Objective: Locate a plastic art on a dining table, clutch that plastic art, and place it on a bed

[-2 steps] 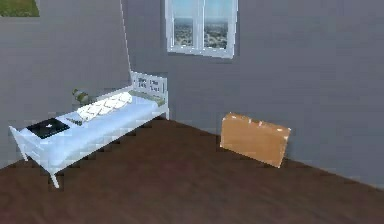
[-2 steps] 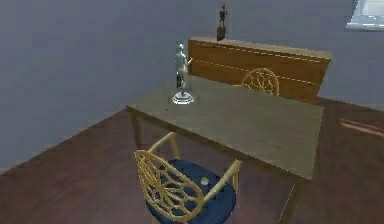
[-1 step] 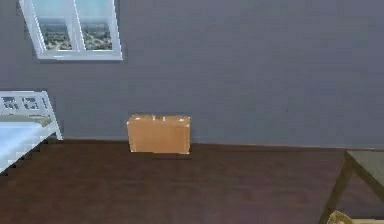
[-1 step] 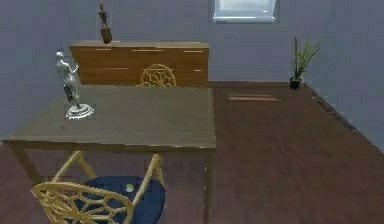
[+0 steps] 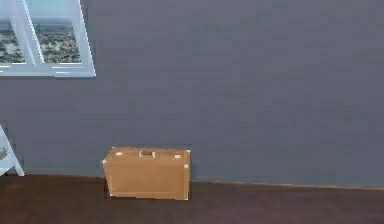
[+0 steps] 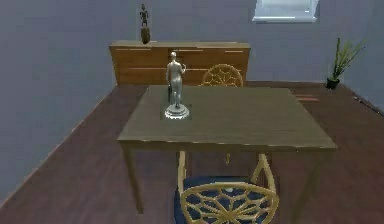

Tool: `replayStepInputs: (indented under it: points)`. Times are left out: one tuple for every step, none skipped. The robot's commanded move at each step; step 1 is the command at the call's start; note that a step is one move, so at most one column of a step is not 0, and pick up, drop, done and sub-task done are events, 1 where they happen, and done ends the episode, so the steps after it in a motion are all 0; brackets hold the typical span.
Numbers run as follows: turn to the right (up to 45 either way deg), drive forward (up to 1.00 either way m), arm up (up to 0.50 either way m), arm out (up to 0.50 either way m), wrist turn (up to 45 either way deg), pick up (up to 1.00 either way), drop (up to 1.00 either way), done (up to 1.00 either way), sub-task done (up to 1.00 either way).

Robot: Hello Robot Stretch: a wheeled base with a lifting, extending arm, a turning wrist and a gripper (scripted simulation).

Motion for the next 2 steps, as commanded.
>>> replayStepInputs:
  points:
    - [45.0,0.0,0.0,0.0,0.0,0.0,0.0,0.0,0.0]
    - [6.0,0.0,0.0,0.0,0.0,0.0,0.0,0.0,0.0]
